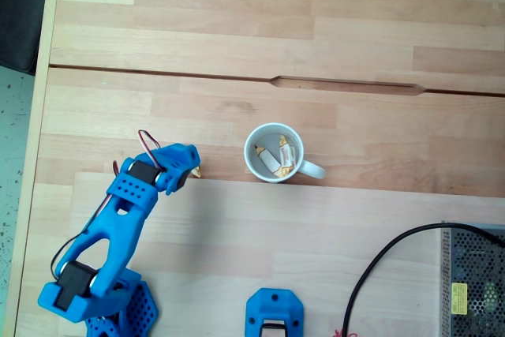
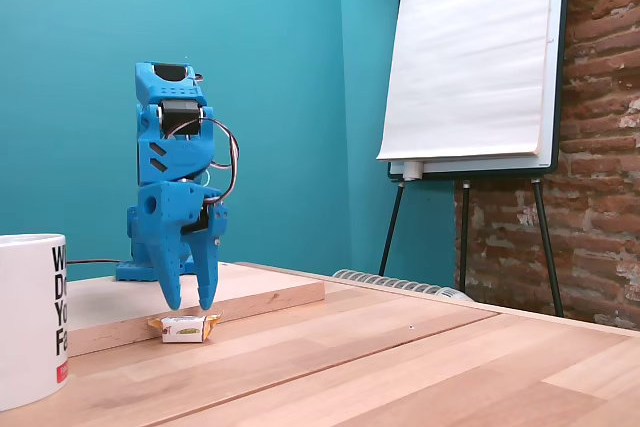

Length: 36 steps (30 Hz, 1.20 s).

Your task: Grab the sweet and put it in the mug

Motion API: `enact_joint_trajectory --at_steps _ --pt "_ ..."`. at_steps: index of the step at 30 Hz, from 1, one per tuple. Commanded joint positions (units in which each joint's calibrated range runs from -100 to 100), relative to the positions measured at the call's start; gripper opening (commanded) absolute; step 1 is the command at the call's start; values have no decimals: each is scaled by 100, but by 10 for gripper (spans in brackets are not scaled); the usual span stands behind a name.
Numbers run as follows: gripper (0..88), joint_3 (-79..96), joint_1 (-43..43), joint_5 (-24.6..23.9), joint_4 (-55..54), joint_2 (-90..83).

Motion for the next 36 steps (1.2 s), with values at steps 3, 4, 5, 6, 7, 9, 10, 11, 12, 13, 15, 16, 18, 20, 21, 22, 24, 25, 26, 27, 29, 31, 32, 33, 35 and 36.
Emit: enact_joint_trajectory --at_steps 3,4,5,6,7,9,10,11,12,13,15,16,18,20,21,22,24,25,26,27,29,31,32,33,35,36 --pt "201 -341 45 29 -42 139" --pt "210 -341 45 29 -42 165" --pt "220 -341 45 29 -42 173" --pt "221 -341 45 29 -42 190" --pt "227 -341 45 34 -42 199" --pt "231 -341 45 34 -42 208" --pt "231 -341 45 34 -42 225" --pt "230 -341 45 34 -42 234" --pt "230 -341 45 34 -42 242" --pt "230 -341 45 34 -50 259" --pt "230 -341 45 34 -50 294" --pt "230 -350 45 34 -50 337" --pt "230 -448 45 34 -50 457" --pt "230 -582 52 34 -50 604" --pt "230 -644 52 34 -50 690" --pt "230 -698 74 29 -50 767" --pt "229 -778 219 29 -50 896" --pt "229 -796 262 29 -50 931" --pt "229 -796 299 29 -50 956" --pt "228 -796 335 29 -50 974" --pt "222 -796 320 -15 -42 974" --pt "192 -796 255 -29 -42 974" --pt "167 -796 219 -29 -42 965" --pt "134 -796 182 -34 -42 956" --pt "63 -796 124 -34 -42 956" --pt "34 -796 117 -39 -42 956"
